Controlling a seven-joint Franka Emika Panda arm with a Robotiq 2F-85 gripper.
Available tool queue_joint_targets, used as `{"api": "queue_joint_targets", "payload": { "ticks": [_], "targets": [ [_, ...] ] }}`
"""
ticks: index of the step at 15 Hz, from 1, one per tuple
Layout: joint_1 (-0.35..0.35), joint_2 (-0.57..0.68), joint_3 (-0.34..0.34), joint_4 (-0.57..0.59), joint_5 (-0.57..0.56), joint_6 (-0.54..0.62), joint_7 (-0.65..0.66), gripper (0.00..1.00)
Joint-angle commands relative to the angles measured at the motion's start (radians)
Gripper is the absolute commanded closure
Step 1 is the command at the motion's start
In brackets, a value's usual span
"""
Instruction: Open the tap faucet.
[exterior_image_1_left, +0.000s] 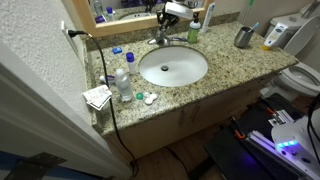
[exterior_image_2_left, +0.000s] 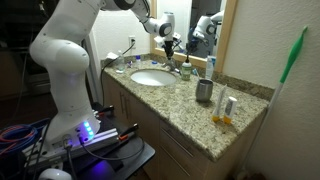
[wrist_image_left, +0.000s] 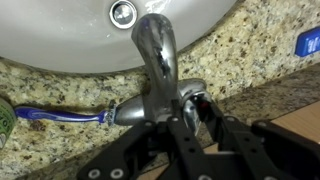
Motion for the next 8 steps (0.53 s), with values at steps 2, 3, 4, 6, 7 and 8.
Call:
{"api": "queue_joint_targets", "payload": {
  "ticks": [2,3,4,6,7,8],
  "targets": [
    [-0.049,-0.132,0.058,-0.131,0.084,0.087,-0.083,0.93],
    [-0.058,-0.146,0.063,-0.145,0.099,0.095,-0.098,0.93],
    [-0.067,-0.162,0.074,-0.154,0.121,0.100,-0.115,0.93],
    [-0.079,-0.191,0.093,-0.166,0.160,0.073,-0.143,0.63],
    [-0.076,-0.205,0.094,-0.173,0.161,0.056,-0.147,0.46],
    [-0.075,-0.215,0.095,-0.180,0.159,0.035,-0.153,0.39]
  ]
}}
